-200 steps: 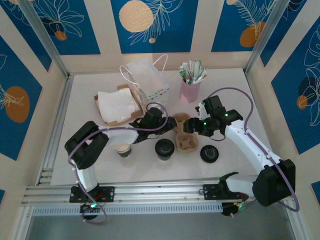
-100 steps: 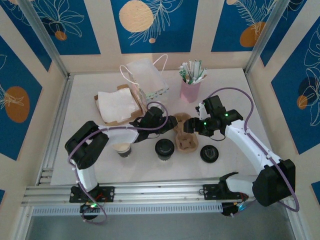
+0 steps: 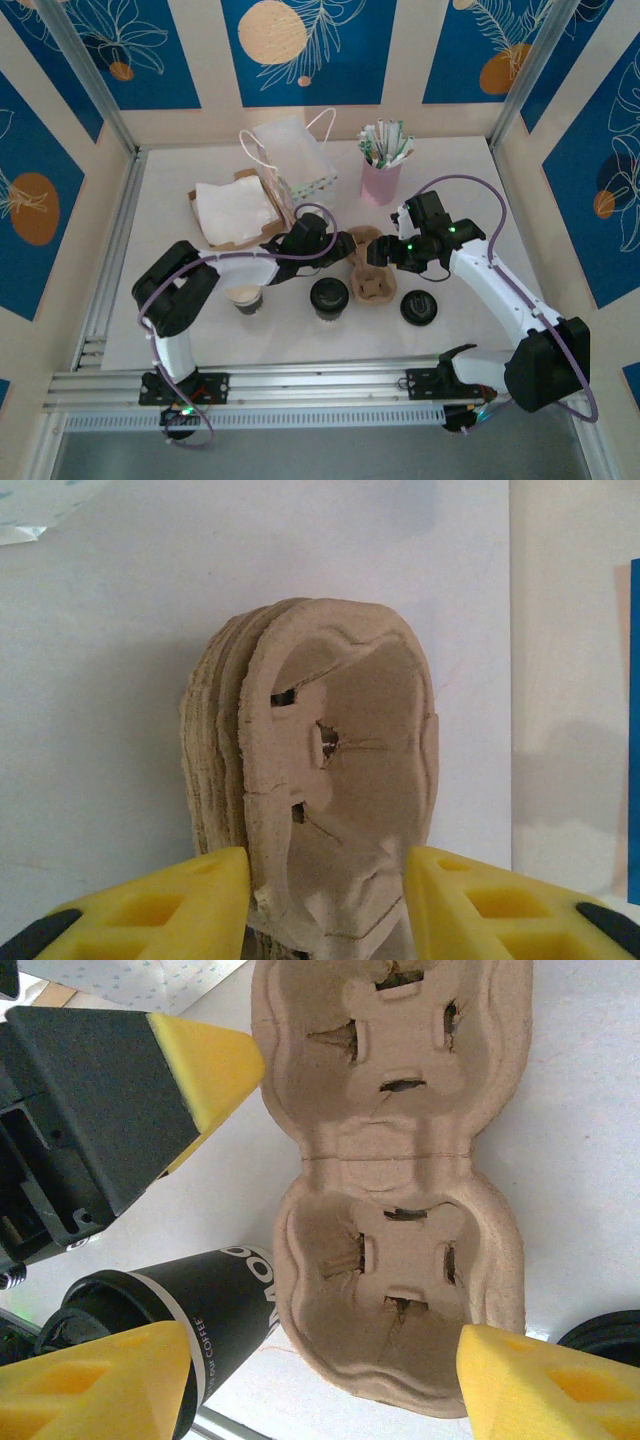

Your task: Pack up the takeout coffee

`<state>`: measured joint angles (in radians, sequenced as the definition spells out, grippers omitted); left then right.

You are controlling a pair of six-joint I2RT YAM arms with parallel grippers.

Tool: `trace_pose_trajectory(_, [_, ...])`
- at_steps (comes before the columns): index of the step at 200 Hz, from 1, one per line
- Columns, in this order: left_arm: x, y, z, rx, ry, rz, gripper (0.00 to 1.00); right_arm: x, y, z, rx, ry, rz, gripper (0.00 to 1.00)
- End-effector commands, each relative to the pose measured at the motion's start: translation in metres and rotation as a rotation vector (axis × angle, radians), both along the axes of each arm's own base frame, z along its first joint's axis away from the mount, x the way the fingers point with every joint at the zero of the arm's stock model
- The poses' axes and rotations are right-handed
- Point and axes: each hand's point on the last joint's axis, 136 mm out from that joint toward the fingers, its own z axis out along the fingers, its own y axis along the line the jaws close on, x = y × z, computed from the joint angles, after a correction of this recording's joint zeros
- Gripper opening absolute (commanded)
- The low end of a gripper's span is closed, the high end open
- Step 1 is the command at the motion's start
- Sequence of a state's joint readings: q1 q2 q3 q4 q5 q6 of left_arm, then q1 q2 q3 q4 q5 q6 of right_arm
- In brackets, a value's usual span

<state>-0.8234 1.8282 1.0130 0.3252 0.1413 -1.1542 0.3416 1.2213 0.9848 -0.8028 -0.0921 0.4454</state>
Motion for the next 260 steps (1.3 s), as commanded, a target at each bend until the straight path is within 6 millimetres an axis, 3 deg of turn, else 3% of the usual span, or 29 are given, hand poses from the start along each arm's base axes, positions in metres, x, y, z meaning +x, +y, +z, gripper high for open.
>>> trace_pose_trajectory(1, [0.002, -0.005, 0.004, -0.014, 0.0, -0.003, 0.47, -0.005, 0.002, -0.005, 0.019, 0.03, 0.009, 0.72])
trace_pose_trajectory(189, [0.0, -0.023, 0.022, -0.154, 0.005, -0.044, 0.46, 0.001, -0.004, -0.015, 0.001, 0.047, -0.038, 0.71])
trace_pose_trajectory(260, [-0.001, -0.029, 0.023, -0.176, 0.006, -0.07, 0.38, 0.007, -0.018, -0.024, 0.013, 0.059, -0.111, 0.64])
